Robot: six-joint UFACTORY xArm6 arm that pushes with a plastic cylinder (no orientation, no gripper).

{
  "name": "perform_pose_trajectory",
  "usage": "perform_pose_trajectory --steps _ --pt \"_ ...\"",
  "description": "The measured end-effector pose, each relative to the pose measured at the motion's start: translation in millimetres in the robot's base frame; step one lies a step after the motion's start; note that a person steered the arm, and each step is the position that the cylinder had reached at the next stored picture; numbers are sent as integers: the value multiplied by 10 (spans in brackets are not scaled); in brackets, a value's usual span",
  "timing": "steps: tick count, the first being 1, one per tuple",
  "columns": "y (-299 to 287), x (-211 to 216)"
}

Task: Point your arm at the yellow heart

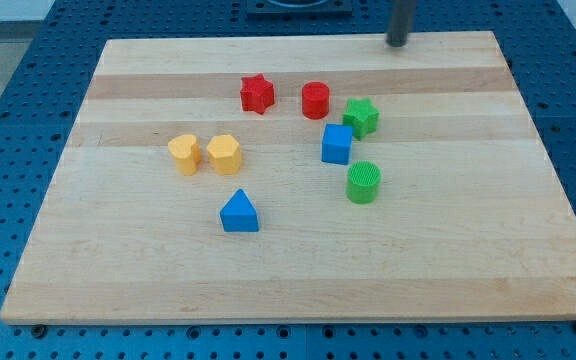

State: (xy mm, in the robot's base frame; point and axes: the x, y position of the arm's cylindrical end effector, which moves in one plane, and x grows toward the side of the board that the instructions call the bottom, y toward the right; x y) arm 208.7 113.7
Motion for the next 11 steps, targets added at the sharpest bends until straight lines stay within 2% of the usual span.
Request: perform_pose_trajectory --steps 2,5,8,9,11 --pt "-1403 149" --pt "-2891 1045" --pt "-3155 2466" --pt "-3118 2790" --pt "-2819 2720"
